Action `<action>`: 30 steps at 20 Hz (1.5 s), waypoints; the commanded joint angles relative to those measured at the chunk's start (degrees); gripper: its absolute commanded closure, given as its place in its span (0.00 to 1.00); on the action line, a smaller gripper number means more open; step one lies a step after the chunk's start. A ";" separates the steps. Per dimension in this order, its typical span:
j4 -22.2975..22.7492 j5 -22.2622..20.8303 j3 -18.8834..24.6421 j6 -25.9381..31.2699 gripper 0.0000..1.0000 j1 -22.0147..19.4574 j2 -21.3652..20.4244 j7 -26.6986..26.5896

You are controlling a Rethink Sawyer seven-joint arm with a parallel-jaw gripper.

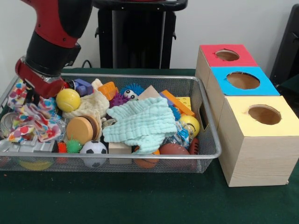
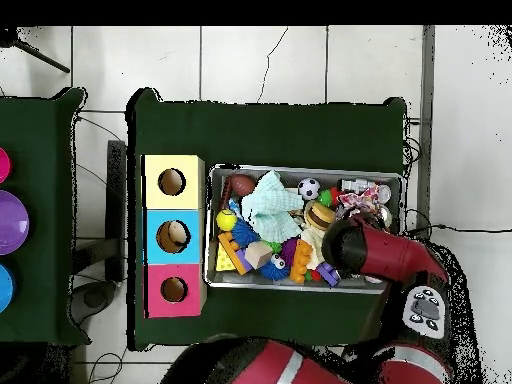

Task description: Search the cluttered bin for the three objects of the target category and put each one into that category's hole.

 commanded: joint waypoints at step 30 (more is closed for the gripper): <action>-1.98 -1.99 -0.02 25.17 1.00 6.63 -4.84 3.60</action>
